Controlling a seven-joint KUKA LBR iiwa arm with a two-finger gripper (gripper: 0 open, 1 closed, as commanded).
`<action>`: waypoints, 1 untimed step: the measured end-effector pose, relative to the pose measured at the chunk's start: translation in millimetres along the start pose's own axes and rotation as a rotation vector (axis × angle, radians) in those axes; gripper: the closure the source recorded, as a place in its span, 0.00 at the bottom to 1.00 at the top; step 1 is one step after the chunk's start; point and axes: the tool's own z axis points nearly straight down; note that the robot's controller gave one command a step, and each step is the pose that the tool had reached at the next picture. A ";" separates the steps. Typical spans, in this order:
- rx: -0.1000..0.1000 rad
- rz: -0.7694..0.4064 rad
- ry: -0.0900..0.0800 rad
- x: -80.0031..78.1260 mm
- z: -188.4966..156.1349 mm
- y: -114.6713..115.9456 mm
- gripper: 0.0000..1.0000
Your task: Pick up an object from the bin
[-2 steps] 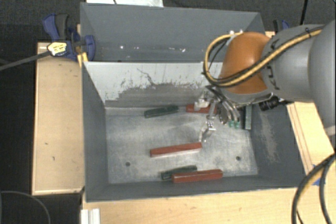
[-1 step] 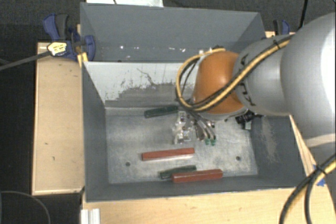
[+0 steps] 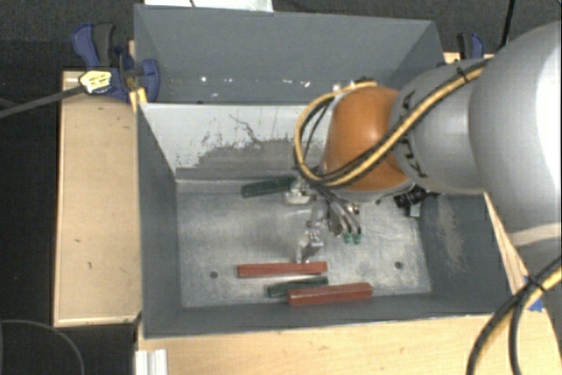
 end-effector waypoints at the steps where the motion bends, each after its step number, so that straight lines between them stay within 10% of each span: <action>1: 0.000 -0.001 0.000 0.0 0.0 0.0 0.00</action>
Offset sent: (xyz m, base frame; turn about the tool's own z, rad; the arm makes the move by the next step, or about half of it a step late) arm -0.0549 0.0366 0.0390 -0.0097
